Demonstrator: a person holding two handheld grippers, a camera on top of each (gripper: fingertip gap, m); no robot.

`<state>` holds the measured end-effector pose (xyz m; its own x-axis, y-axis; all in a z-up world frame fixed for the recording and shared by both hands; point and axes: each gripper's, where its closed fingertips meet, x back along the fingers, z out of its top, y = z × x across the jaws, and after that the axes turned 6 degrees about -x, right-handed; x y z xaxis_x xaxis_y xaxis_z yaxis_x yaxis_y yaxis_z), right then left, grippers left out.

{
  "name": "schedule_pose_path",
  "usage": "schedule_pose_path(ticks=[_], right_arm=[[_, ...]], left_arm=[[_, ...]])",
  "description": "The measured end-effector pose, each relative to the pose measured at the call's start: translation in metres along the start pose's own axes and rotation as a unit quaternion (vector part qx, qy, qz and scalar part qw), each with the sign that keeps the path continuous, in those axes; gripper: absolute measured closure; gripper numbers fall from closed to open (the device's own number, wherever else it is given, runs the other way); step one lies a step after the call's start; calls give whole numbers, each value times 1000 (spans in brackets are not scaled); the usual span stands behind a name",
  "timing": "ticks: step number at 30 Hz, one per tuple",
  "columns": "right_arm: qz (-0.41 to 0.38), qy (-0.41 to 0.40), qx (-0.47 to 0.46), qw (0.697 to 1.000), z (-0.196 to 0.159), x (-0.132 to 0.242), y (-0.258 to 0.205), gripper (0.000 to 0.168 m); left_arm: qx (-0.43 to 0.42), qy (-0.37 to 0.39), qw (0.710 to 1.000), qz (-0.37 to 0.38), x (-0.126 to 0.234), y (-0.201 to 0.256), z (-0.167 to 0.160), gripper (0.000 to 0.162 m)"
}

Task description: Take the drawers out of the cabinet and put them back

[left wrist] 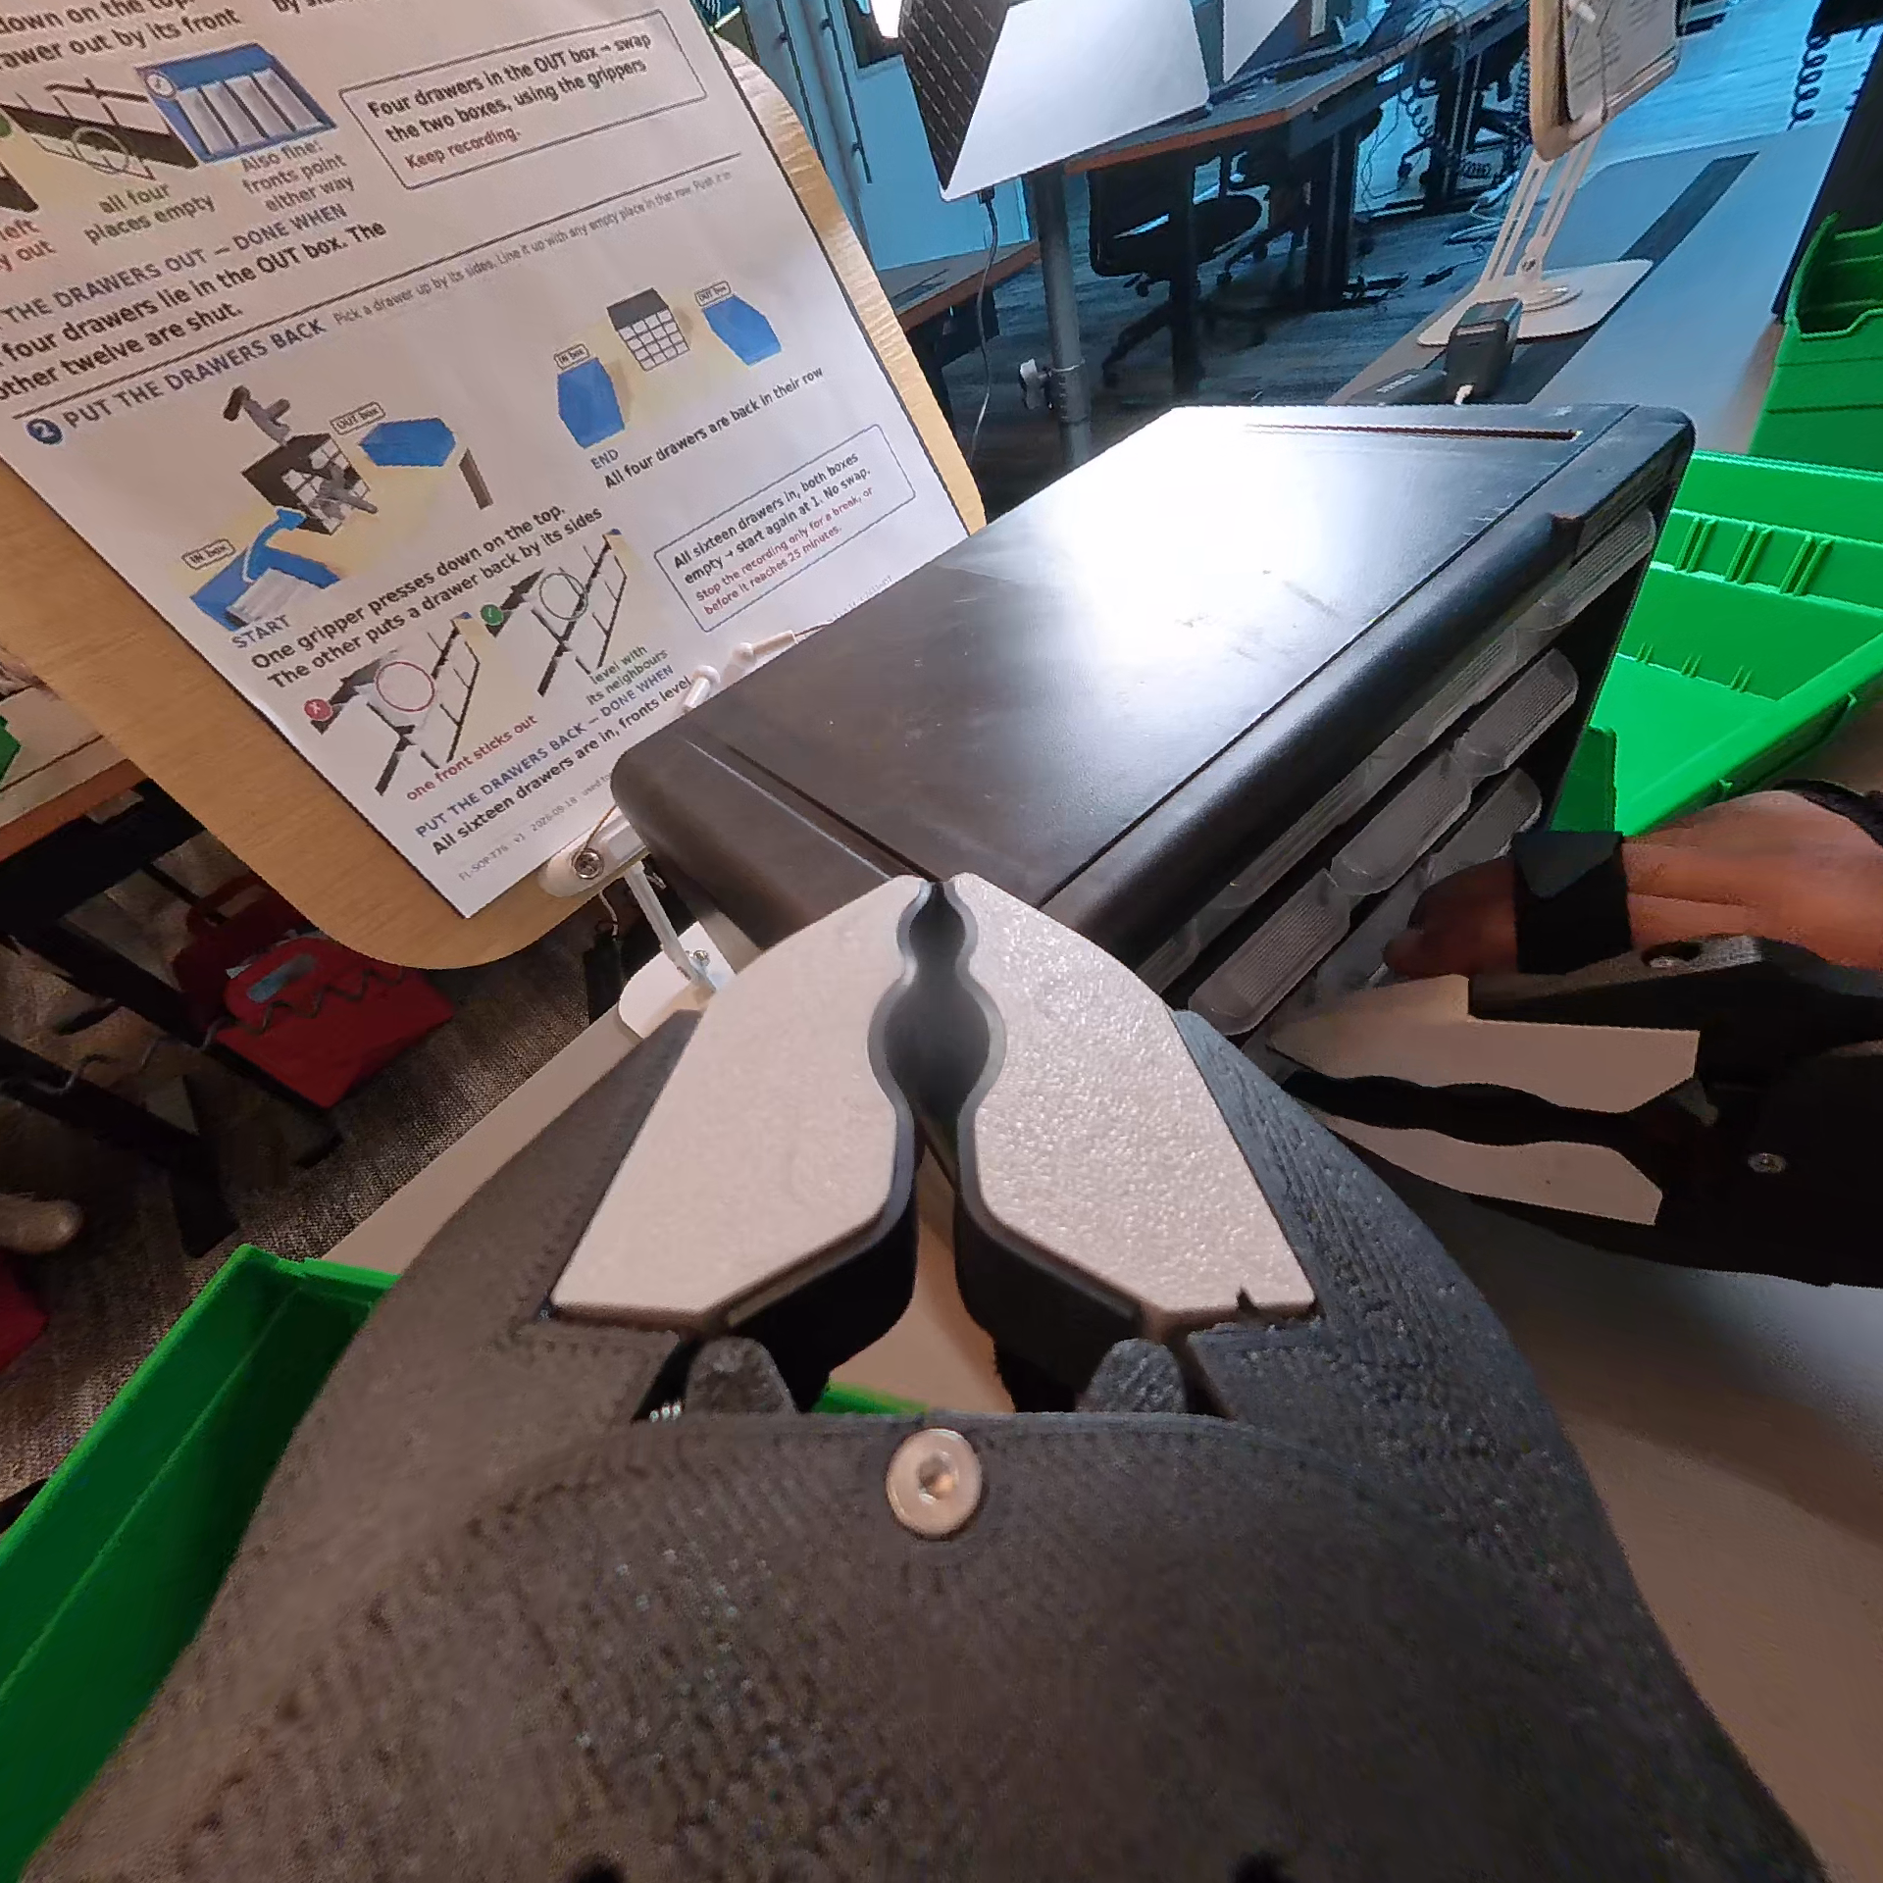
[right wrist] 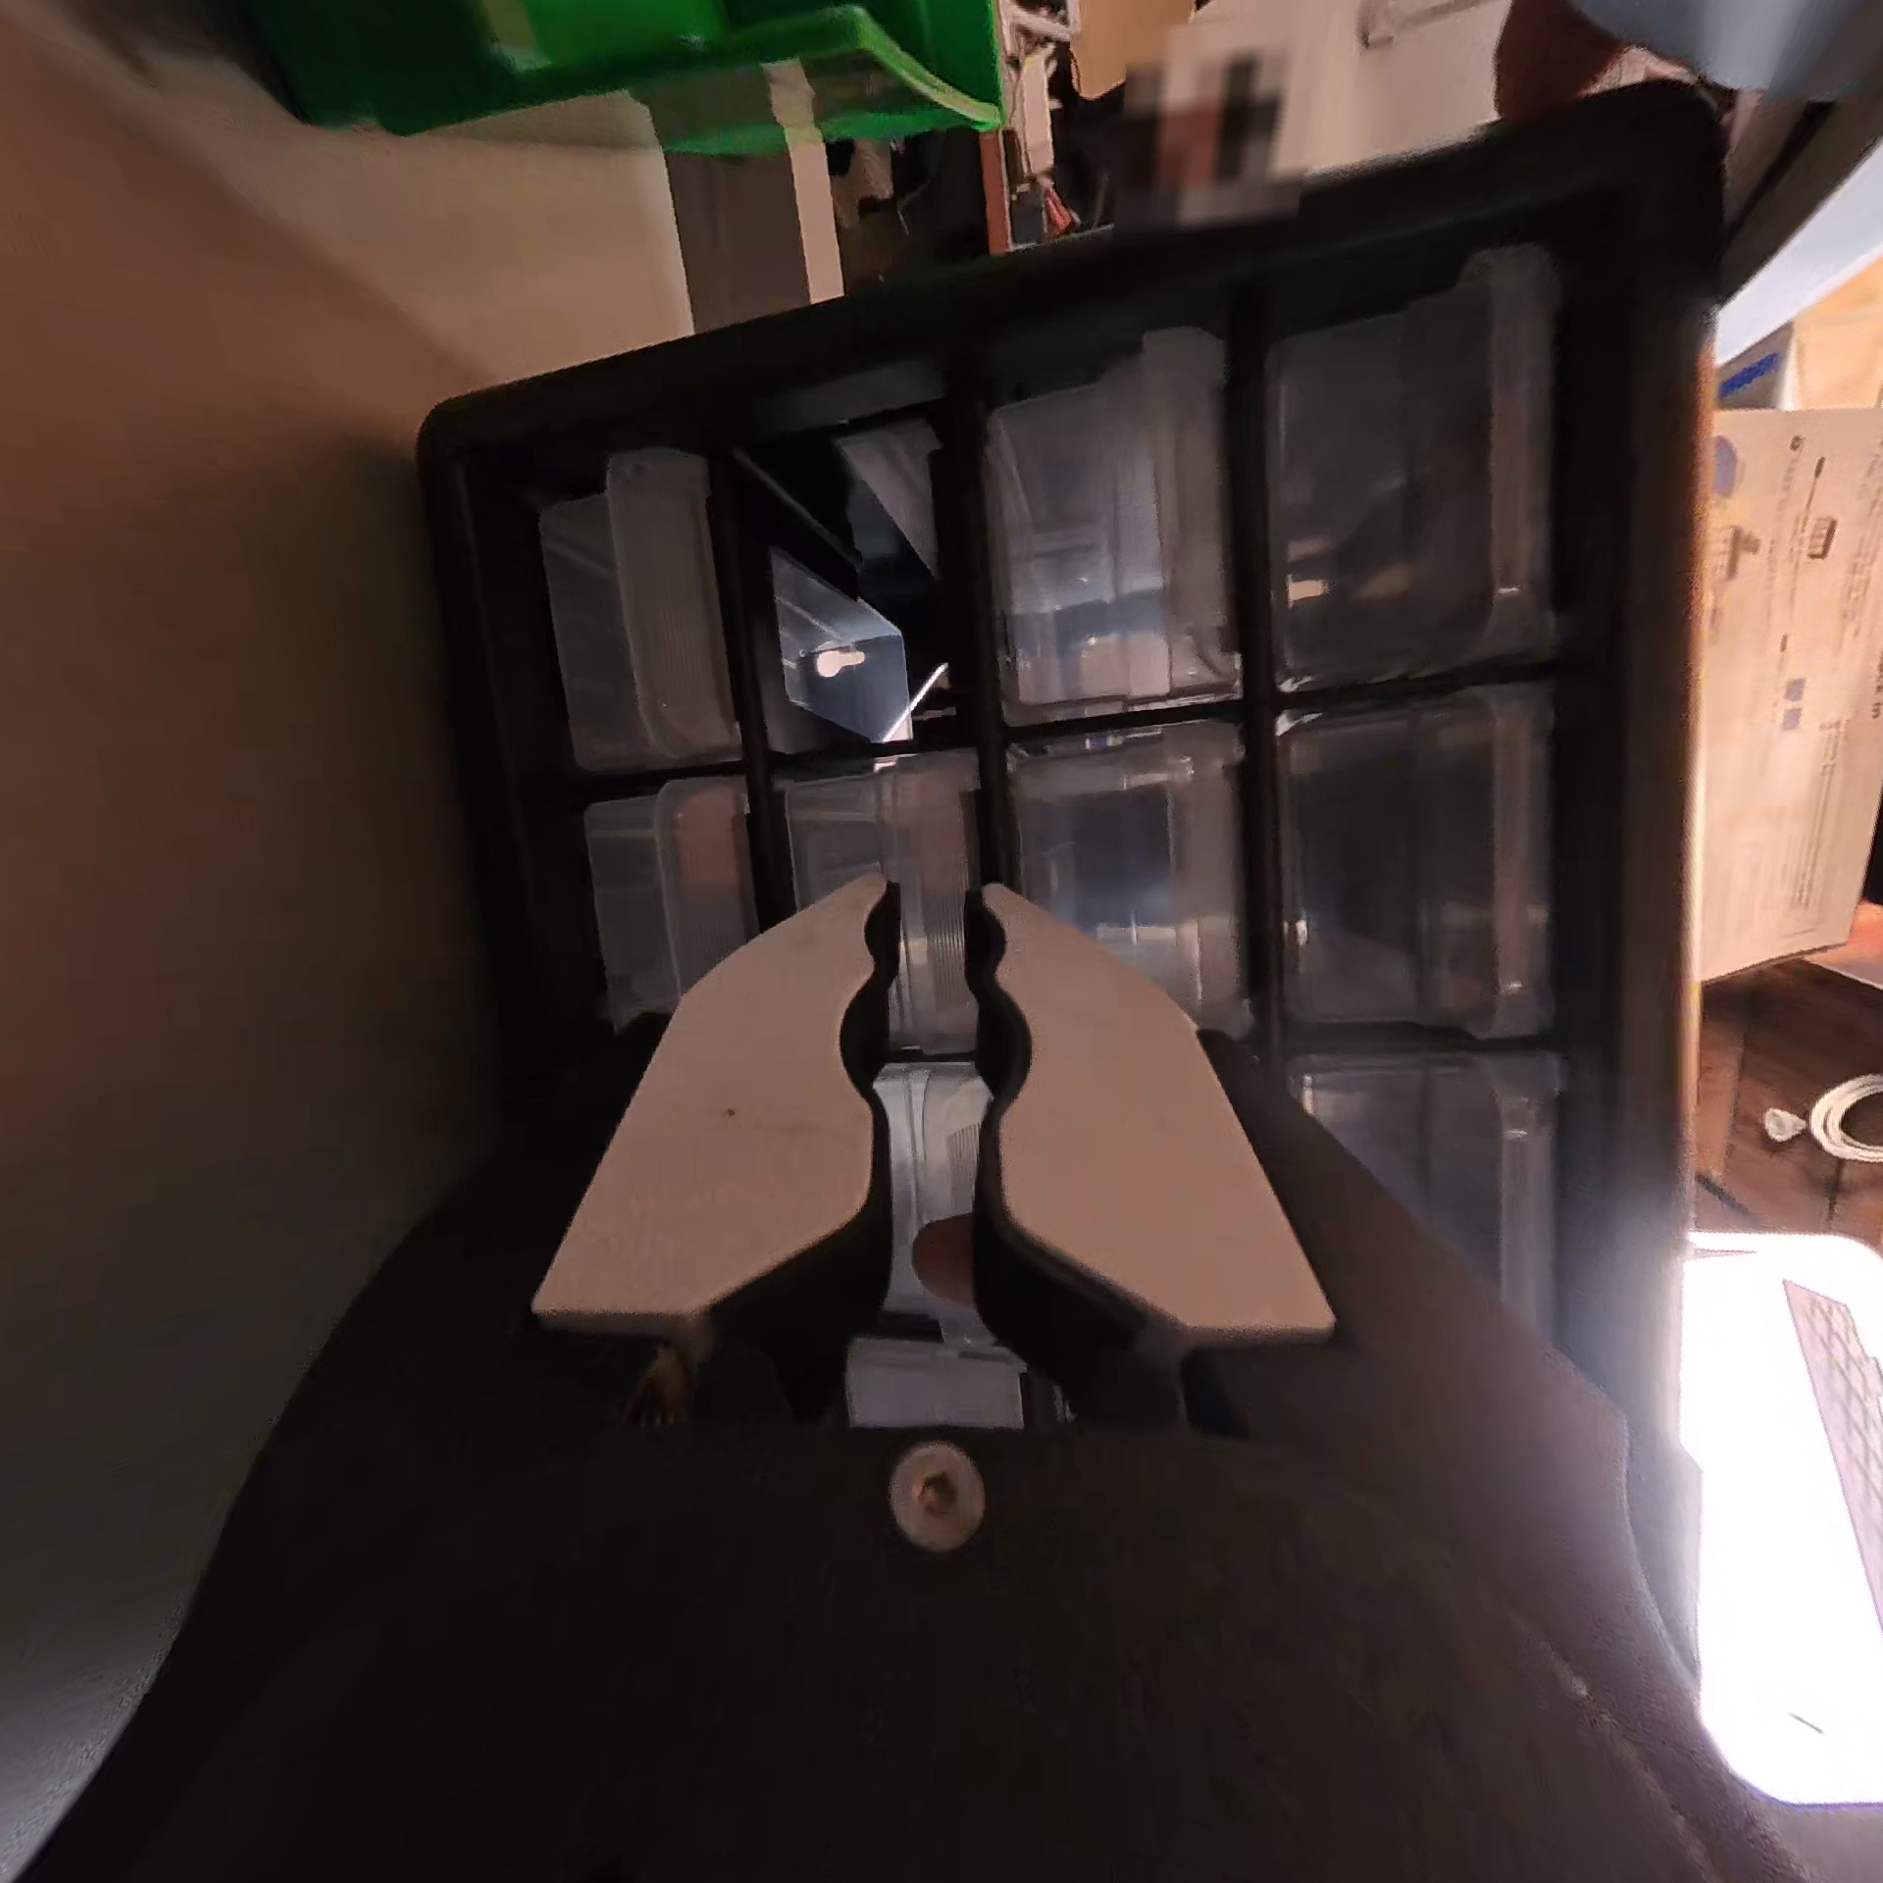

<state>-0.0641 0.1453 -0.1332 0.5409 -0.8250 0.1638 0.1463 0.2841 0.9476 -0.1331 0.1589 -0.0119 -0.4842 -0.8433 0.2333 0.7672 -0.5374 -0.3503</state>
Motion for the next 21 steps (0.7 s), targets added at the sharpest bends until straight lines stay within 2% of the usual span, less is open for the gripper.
schedule_pose_path(ticks=[5, 9, 13, 18, 21], right_arm=[[50, -4, -16, 999, 5, 13, -2, 157], [128, 7, -49, 990, 16, 43, -12, 156], [203, 33, -92, 974, 29, 71, -15, 163], [248, 1, -109, 963, 20, 67, -16, 132], [276, -7, -123, 953, 14, 58, -26, 132]], left_arm=[[1, 1, 1000, -1, 0, 0, 0, 162], [3, 2, 1000, -3, 0, 0, 0, 162], [5, 3, 1000, -3, 0, 0, 0, 162], [6, 4, 1000, -1, -1, 0, 0, 162], [5, 3, 1000, 0, 0, 0, 0, 162]])
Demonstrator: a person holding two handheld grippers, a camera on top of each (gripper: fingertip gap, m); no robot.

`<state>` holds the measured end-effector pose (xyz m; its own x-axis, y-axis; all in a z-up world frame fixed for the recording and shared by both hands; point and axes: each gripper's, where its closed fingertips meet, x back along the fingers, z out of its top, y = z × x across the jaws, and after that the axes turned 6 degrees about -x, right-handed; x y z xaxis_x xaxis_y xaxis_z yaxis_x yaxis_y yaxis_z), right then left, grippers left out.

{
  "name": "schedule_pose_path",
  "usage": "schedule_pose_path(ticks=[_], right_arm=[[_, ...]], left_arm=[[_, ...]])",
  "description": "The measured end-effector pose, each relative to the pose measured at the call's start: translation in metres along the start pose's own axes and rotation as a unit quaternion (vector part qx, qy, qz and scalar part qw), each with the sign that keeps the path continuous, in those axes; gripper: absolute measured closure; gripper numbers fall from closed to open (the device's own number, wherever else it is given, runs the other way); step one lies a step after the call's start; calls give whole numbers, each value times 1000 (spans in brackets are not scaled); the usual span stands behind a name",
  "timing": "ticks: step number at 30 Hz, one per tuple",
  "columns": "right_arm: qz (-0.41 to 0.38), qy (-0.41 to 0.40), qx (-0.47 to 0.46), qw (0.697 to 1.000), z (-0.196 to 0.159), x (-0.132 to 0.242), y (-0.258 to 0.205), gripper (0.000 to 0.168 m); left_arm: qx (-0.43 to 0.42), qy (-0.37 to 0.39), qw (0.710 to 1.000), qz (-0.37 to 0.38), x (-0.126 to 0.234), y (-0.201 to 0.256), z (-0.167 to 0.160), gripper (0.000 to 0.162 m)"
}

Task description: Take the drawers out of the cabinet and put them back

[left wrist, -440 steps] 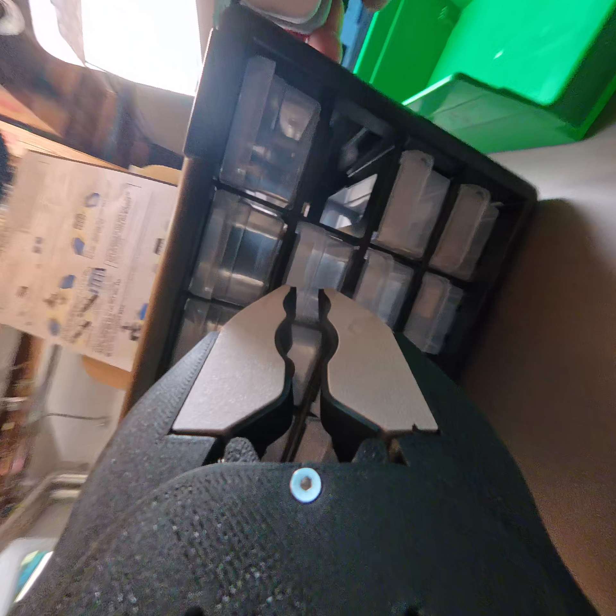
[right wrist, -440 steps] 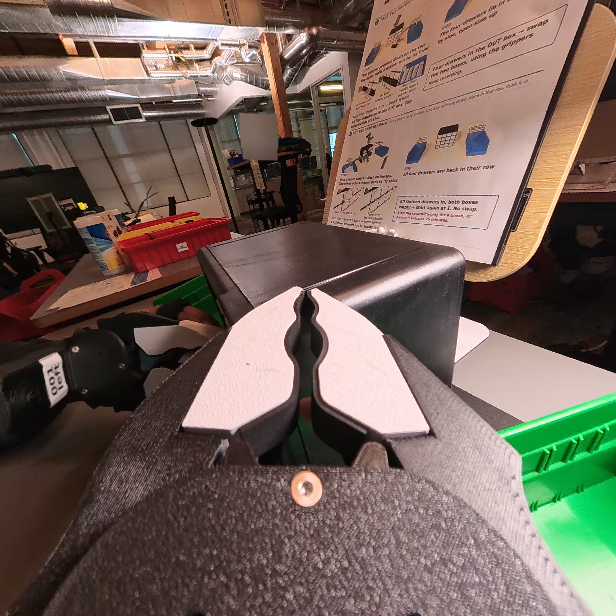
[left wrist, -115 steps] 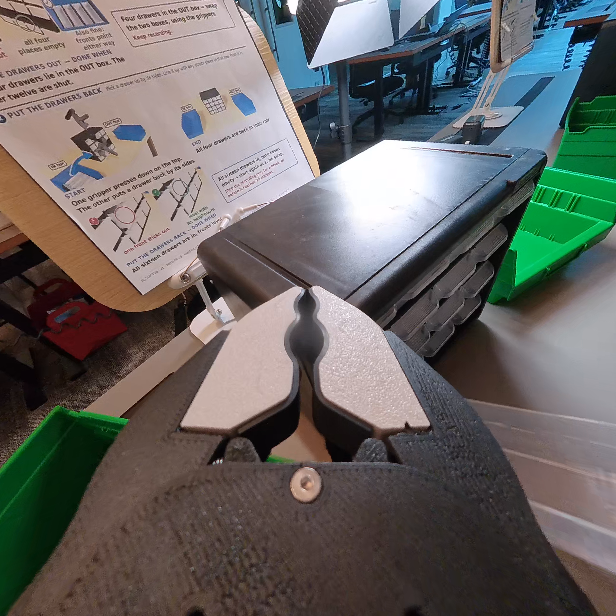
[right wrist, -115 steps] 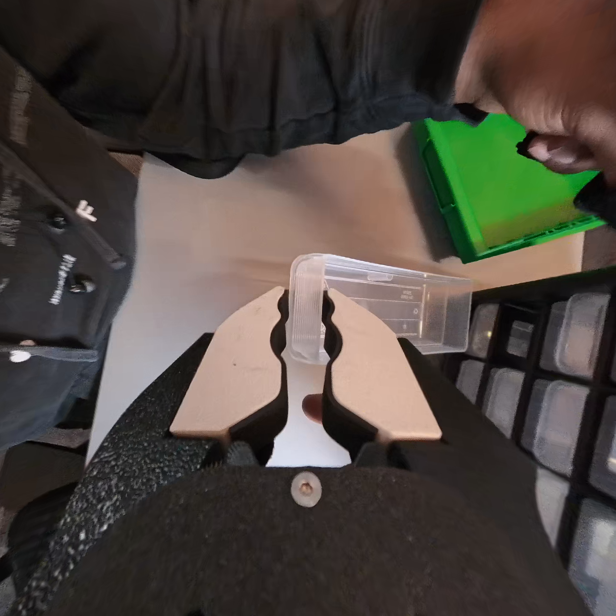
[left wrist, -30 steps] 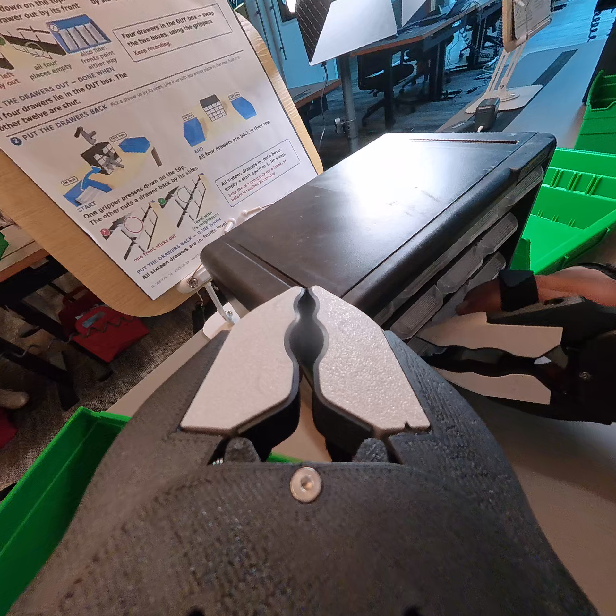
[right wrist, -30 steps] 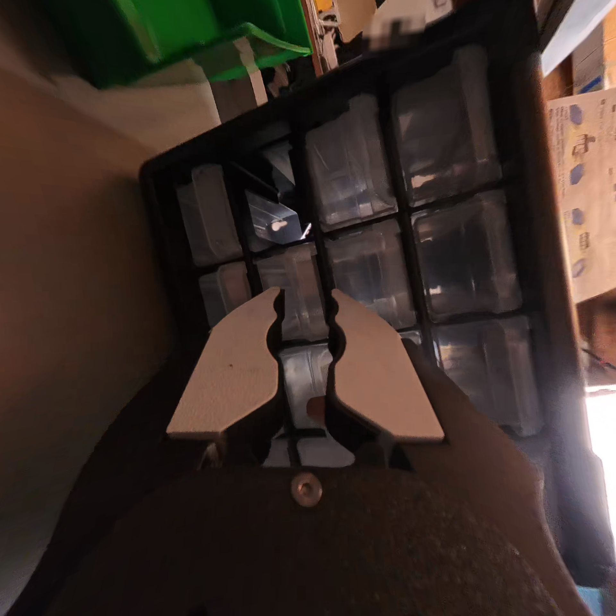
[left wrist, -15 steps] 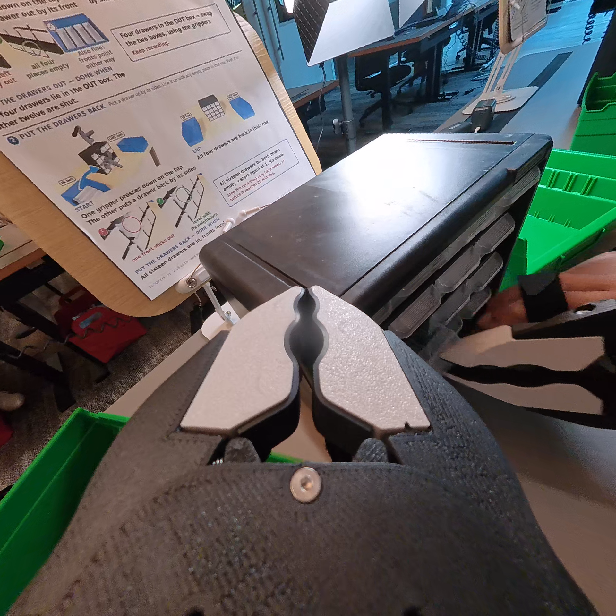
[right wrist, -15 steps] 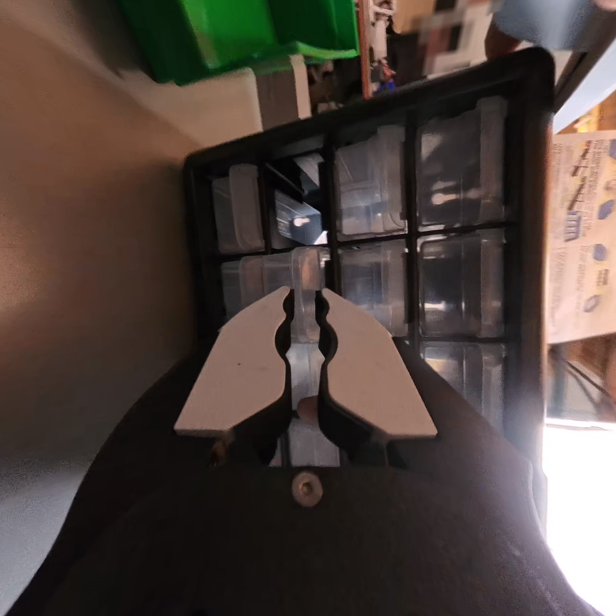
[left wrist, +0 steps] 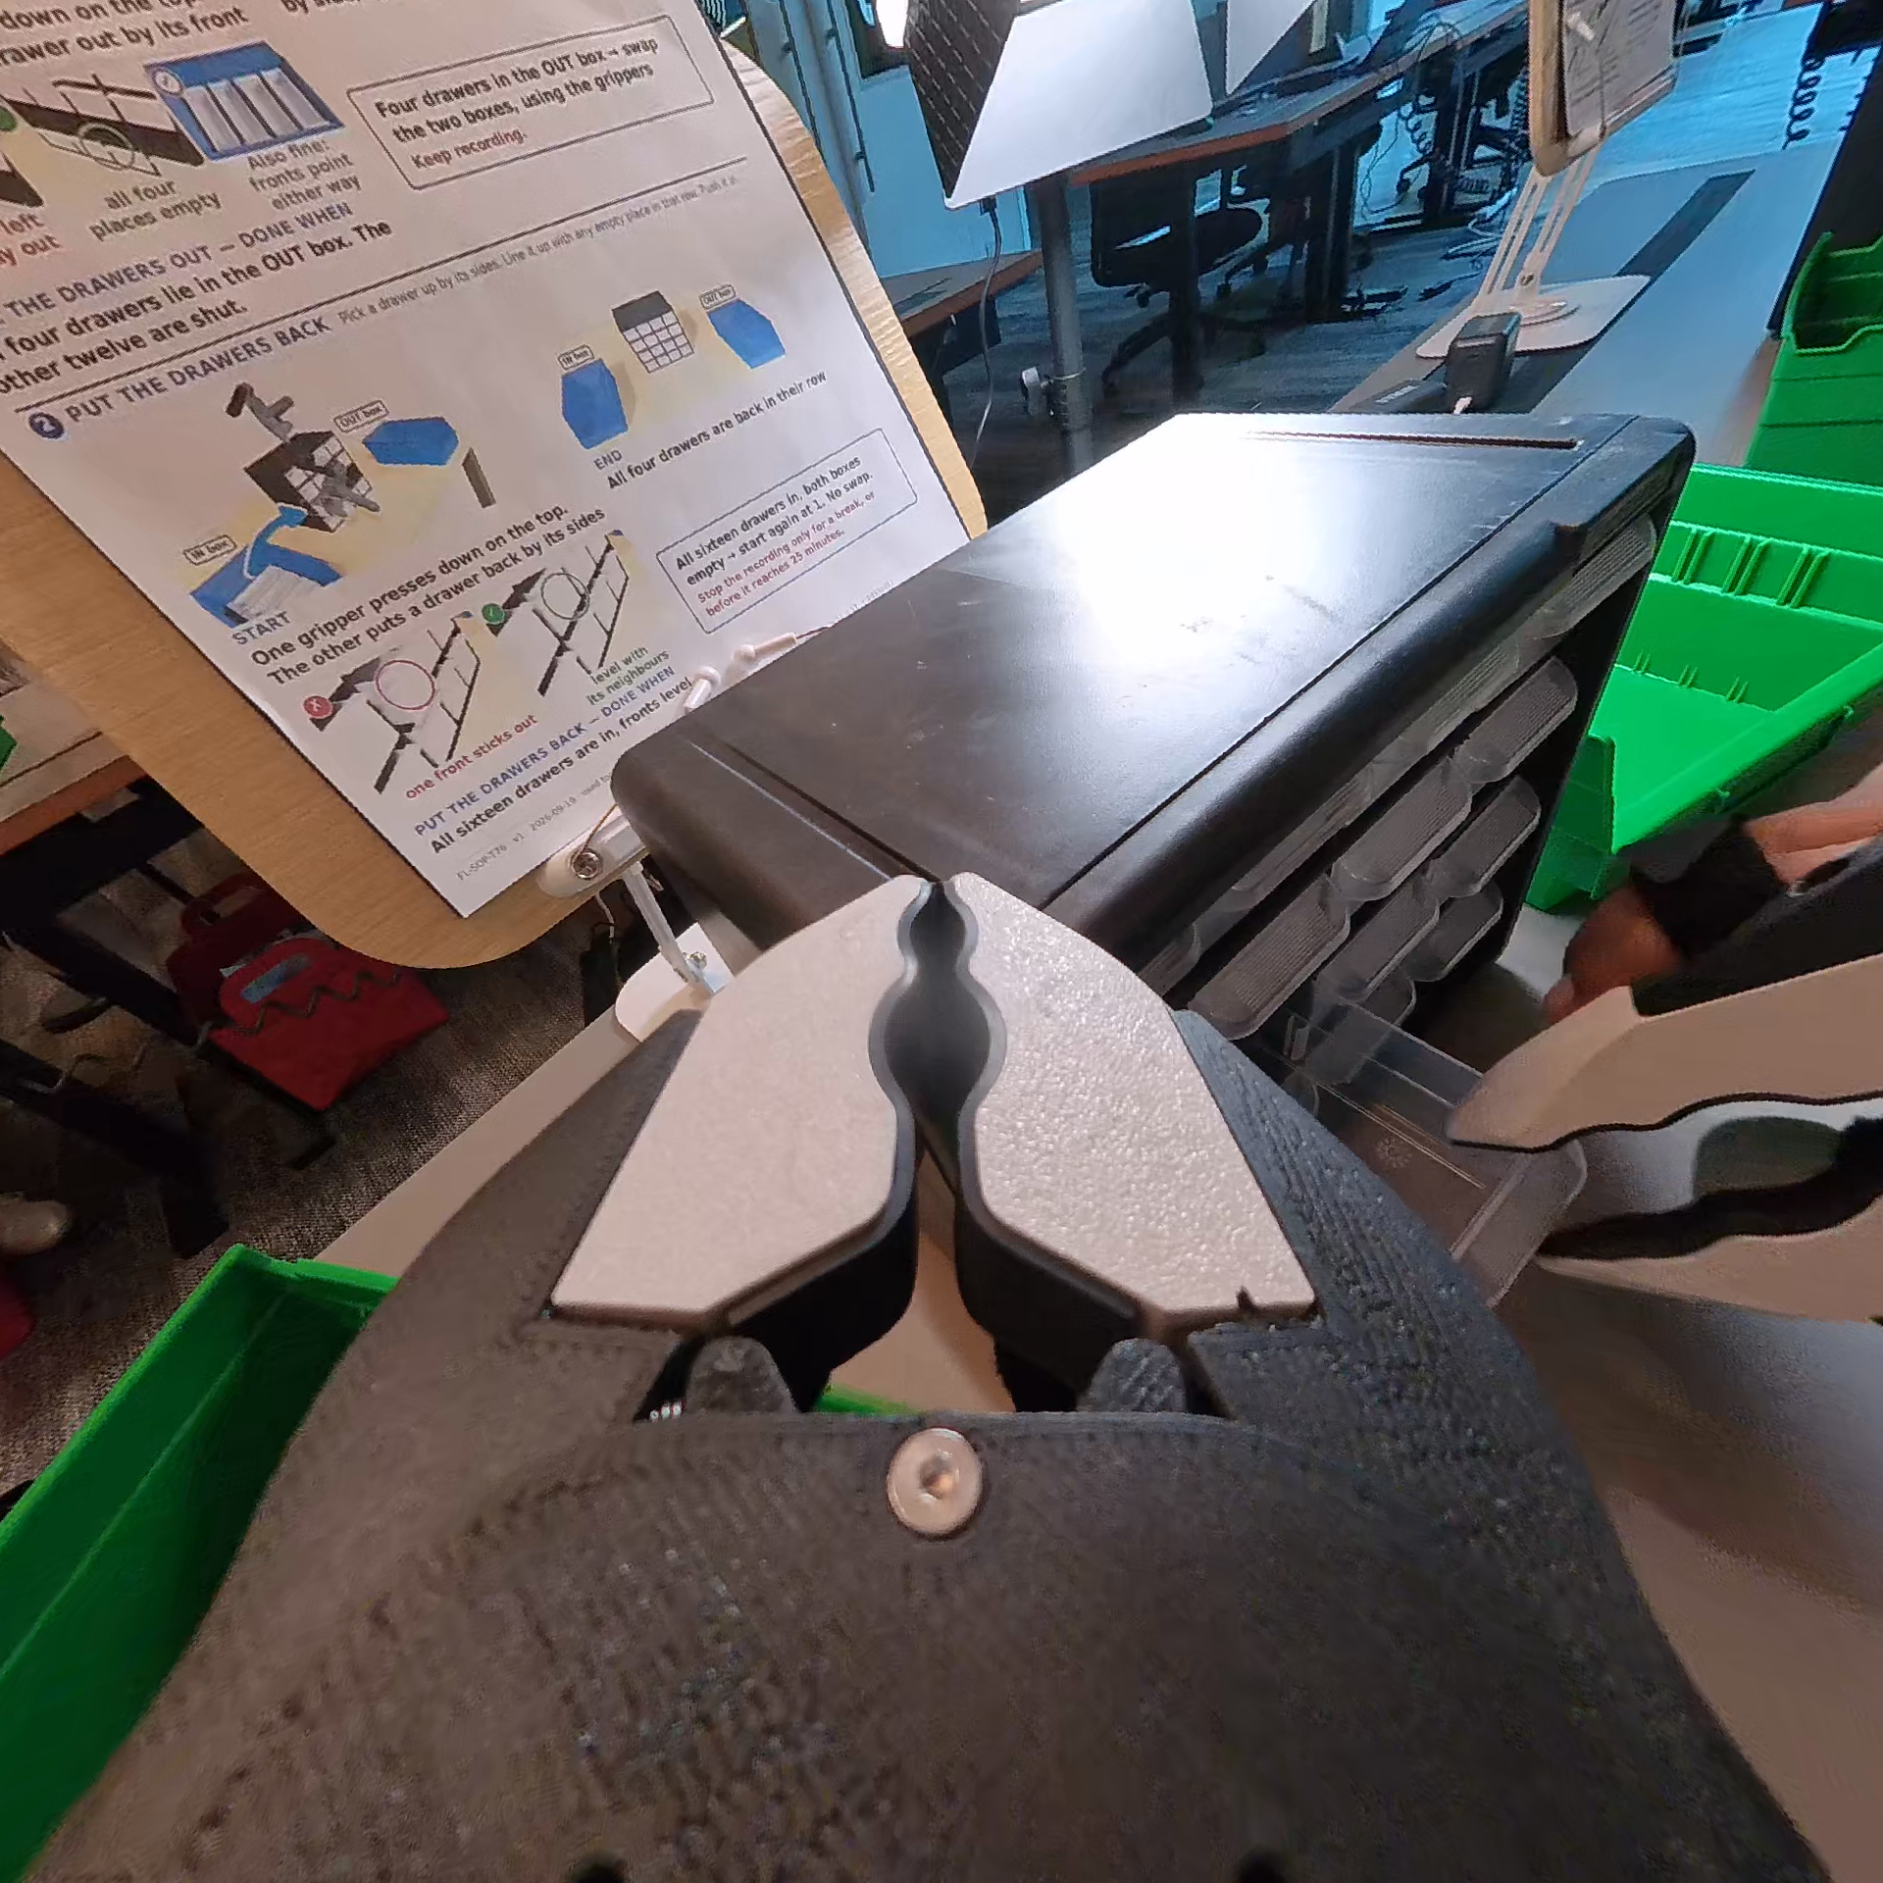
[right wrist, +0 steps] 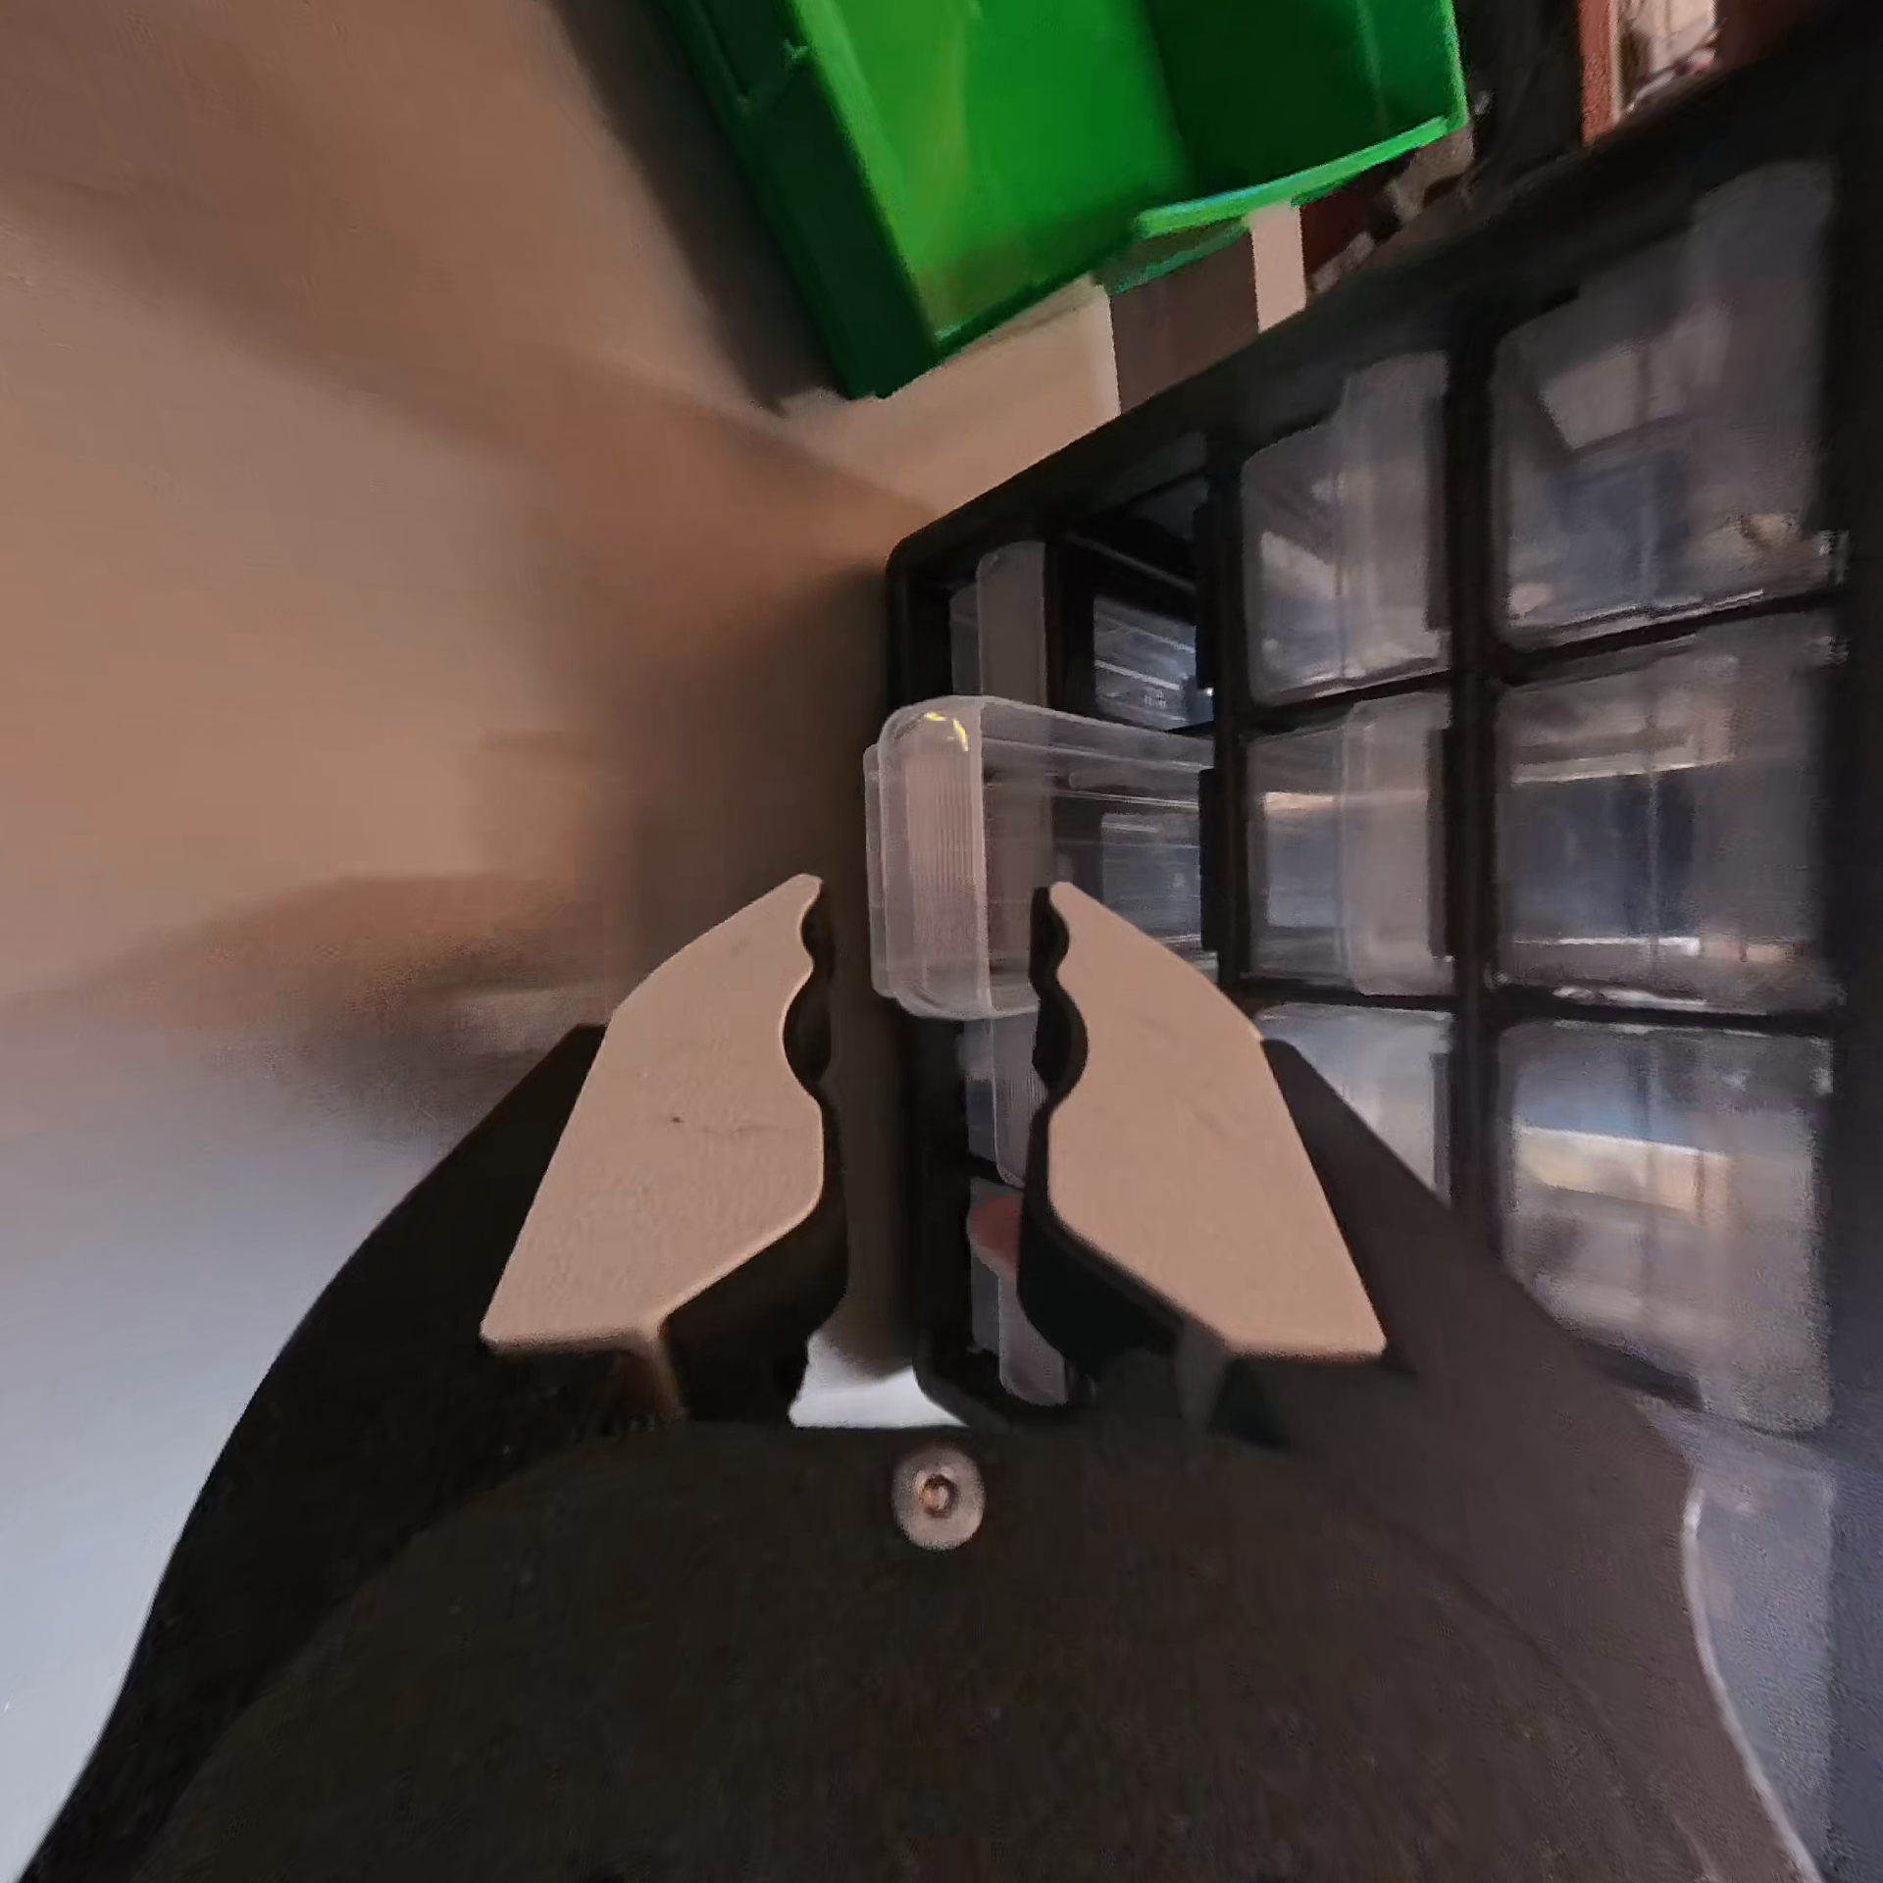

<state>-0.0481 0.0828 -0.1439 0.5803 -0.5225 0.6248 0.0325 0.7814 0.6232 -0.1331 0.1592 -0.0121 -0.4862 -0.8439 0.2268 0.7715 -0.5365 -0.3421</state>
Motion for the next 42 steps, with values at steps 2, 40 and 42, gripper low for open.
schedule_pose_path(ticks=[2, 40, 42], right_arm=[[6, 0, 5, 1000, -3, -4, 0, 149], [-80, -77, -402, 909, -131, 148, 85, 150], [-100, -109, -413, 899, -162, 125, 104, 150]], left_arm=[[-1, 0, 1000, 1, 0, 0, 0, 162], [-7, -3, 1000, 5, 1, 0, 0, 162], [-7, -2, 1000, 5, 1, 0, 0, 162]])
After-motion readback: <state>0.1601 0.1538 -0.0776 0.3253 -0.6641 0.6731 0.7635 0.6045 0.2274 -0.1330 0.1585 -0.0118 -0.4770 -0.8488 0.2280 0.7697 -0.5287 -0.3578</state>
